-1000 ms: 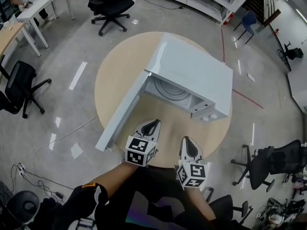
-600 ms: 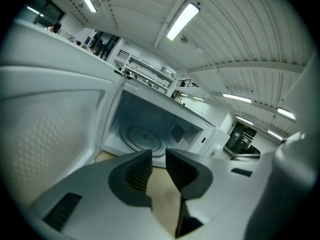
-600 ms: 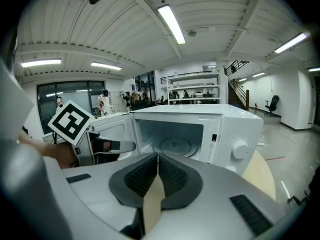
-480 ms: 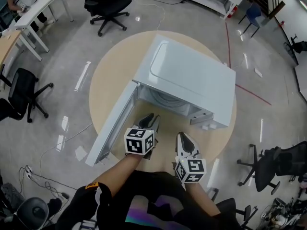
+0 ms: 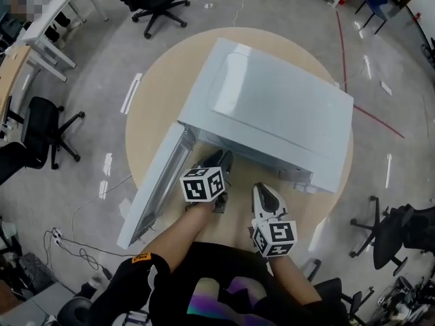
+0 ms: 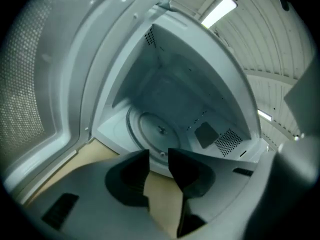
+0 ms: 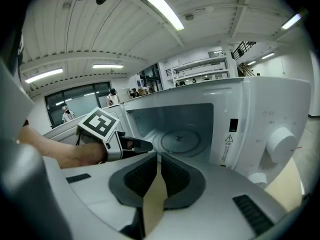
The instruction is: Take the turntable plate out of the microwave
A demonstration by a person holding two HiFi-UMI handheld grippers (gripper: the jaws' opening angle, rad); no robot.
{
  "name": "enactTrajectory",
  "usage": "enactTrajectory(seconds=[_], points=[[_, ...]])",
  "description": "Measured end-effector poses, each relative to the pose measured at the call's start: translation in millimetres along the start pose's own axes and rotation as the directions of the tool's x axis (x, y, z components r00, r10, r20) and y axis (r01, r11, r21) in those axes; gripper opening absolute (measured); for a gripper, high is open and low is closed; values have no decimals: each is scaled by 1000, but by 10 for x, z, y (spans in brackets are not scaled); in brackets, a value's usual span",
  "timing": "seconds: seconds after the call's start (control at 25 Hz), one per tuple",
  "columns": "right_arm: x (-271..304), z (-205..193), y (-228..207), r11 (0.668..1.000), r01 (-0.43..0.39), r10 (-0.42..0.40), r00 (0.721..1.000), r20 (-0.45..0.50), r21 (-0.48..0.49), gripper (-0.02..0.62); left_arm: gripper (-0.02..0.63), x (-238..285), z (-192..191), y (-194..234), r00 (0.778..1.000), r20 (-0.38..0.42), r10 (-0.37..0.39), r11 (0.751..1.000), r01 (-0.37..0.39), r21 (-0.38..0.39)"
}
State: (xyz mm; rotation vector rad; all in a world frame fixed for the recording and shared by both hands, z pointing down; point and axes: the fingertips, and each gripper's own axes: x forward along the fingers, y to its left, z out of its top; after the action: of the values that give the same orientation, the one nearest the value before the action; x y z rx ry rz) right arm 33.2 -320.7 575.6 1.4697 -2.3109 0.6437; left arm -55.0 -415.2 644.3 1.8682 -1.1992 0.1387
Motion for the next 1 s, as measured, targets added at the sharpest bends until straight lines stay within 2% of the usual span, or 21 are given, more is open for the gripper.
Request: enactTrajectory(seconds=[0.24,0.64,0.8,1.0], points=[[306,1,-77,999,-46,46,999,-20,28,18,146,238,-34,194,999,-37,34,996,-37,-76],[582,-132,-135,993,-75,80,995,-52,96,18,146,405,58,251,1000,-16,-1,979,-3,-202],[693,-196,-171,974,-86,101,993,-60,210,17,146,399,75,307,1000,-6,-11,964,9,-267],[877,-282,-210,911,-108,141,989,-54,398,18,144,409,79,323,1000,-7,-10,950,7,-311]])
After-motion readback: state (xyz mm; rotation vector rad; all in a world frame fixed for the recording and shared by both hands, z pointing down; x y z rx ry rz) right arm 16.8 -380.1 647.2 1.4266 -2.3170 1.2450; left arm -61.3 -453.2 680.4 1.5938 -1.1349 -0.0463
